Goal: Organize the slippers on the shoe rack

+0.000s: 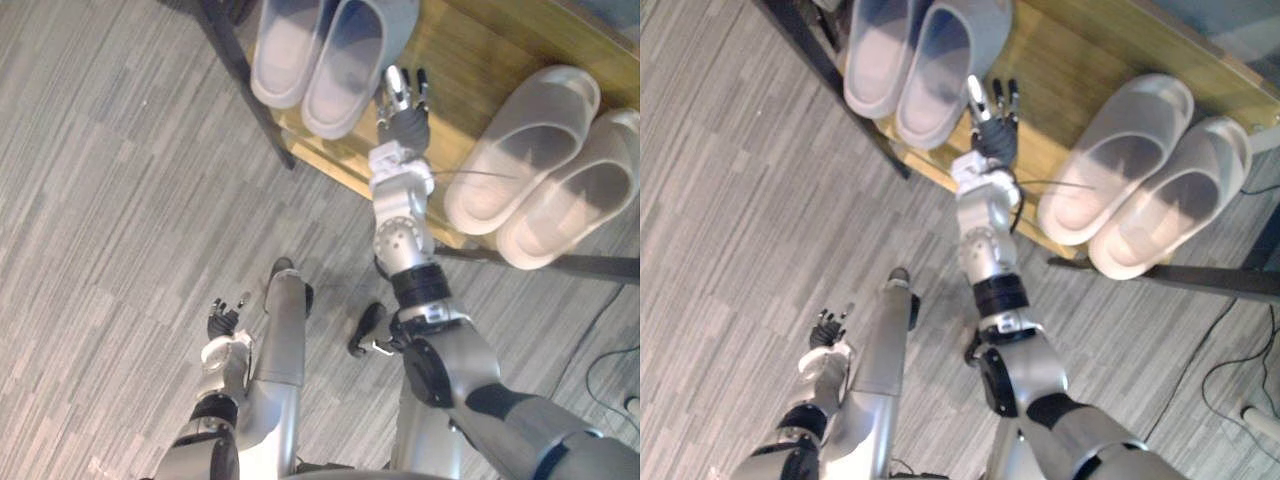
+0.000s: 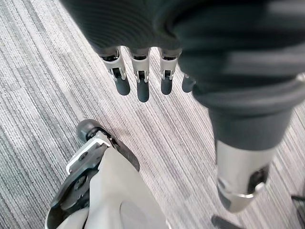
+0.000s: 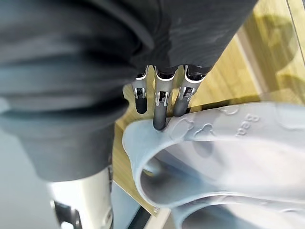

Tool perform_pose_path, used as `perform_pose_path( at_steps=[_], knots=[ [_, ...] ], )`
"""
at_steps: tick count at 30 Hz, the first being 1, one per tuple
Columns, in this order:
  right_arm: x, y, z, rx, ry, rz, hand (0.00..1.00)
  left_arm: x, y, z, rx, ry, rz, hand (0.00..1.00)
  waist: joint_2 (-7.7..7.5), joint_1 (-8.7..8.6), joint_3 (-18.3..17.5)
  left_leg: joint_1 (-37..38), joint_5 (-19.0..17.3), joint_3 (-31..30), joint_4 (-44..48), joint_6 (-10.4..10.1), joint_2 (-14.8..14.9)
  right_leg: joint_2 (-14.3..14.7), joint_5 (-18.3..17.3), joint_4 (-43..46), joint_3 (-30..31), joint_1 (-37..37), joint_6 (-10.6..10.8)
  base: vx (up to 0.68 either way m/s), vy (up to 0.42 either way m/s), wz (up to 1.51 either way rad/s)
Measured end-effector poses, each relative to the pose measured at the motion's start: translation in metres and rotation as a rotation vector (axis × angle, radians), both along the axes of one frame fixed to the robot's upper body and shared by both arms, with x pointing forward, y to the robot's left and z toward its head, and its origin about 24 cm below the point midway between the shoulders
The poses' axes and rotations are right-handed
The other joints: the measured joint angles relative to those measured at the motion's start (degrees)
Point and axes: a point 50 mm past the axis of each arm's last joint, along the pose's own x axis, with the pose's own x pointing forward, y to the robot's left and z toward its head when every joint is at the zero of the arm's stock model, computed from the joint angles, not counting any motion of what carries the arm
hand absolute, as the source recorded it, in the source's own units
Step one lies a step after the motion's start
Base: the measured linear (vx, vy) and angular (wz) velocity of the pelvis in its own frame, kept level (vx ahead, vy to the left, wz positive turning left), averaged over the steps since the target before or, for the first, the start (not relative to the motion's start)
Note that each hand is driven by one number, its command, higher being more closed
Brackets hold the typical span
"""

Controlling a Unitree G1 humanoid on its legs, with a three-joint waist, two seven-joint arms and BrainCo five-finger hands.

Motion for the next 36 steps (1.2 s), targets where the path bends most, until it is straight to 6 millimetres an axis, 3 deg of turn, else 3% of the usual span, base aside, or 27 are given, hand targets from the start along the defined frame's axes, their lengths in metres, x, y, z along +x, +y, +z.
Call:
perform_pose_path(
  at_steps=[8, 13, 15, 16, 19, 22, 25, 29, 34, 36],
  knots=[
    [0.004, -0.006, 0.0, -0.037, 0.008, -0.01, 0.0, 0.003, -0.003, 0.004, 0.016, -0.027, -0.018, 0.0, 0.1, 0.29, 0.0, 0.6, 0.6, 0.1, -0.6, -0.1, 0.3, -0.1, 0.5, 0.0, 0.1, 0.1, -1.0, 0.0, 0.004, -0.02],
    [0.004, -0.005, -0.026, -0.225, 0.058, -0.01, 0.0, -0.001, -0.007, -0.001, -0.005, -0.02, -0.033, 0.0, 0.26, -0.72, 0.1, 5.6, 0.6, 1.2, -2.2, 0.0, 2.0, 1.0, 1.4, -2.4, 0.6, 4.7, -1.3, 0.01, 0.02, -0.15],
    [-0.004, -0.004, -0.056, -0.395, 0.099, 0.0, 0.0, -0.008, -0.006, -0.006, -0.008, -0.002, -0.027, 0.0, 0.26, -1.14, 0.0, 11.5, 1.2, 2.8, -6.2, 1.0, 3.3, 2.2, 2.6, -7.0, 1.1, 9.8, -0.5, 0.02, 0.03, -0.28],
    [-0.006, -0.003, -0.061, -0.425, 0.1, 0.002, 0.0, -0.011, -0.005, -0.008, -0.01, 0.003, -0.026, 0.0, 0.23, -1.31, 0.0, 12.7, 1.4, 3.2, -7.2, 1.3, 3.5, 2.4, 3.1, -7.9, 1.3, 10.8, -0.3, 0.03, 0.031, -0.26],
    [-0.028, -0.004, -0.094, -0.592, 0.104, 0.034, 0.0, -0.021, -0.003, -0.016, -0.005, 0.032, -0.041, 0.0, 0.25, -2.82, -0.3, 21.8, 3.2, 6.2, -14.8, 2.7, 5.3, 3.2, 6.5, -15.8, 1.9, 18.9, -0.8, 0.06, 0.041, -0.23],
    [-0.05, -0.004, -0.123, -0.711, 0.115, 0.091, 0.0, -0.036, -0.007, -0.029, -0.004, 0.09, -0.078, 0.0, 0.2, -3.91, -2.9, 28.7, 4.2, 8.7, -20.7, 3.7, 6.4, 4.3, 9.2, -22.8, 2.7, 25.3, 0.1, 0.09, 0.094, -0.3],
    [-0.083, -0.005, -0.156, -0.805, 0.137, 0.156, 0.0, -0.064, -0.022, -0.049, -0.008, 0.185, -0.161, 0.0, 0.26, -5.1, -7.5, 38.5, 5.6, 12.5, -28.7, 5.2, 6.6, 4.5, 12.0, -31.6, 4.2, 33.8, 1.8, 0.17, 0.154, -0.25],
    [-0.112, -0.01, -0.184, -0.864, 0.188, 0.213, 0.0, -0.086, -0.035, -0.063, 0.011, 0.265, -0.273, 0.0, 0.14, -5.86, -11.7, 46.8, 7.1, 15.5, -36.2, 6.2, 6.3, 4.7, 14.9, -39.8, 5.6, 41.3, 3.2, 0.14, 0.118, -0.24],
    [-0.153, -0.025, -0.236, -0.993, 0.371, 0.273, 0.0, -0.112, -0.046, -0.077, 0.045, 0.368, -0.418, 0.0, 0.03, -7.58, -15.1, 57.7, 11.7, 17.8, -48.9, 7.0, 4.9, 4.5, 19.0, -50.5, 6.4, 50.0, 4.6, 0.11, 0.081, -0.11],
    [-0.174, -0.044, -0.276, -1.042, 0.562, 0.303, 0.0, -0.12, -0.047, -0.081, 0.078, 0.403, -0.484, 0.0, 0.65, -8.35, -16.3, 62.3, 14.4, 18.0, -55.2, 7.2, 4.3, 4.7, 21.1, -55.1, 6.3, 53.7, 5.2, 0.07, 0.04, -0.03]
  ],
)
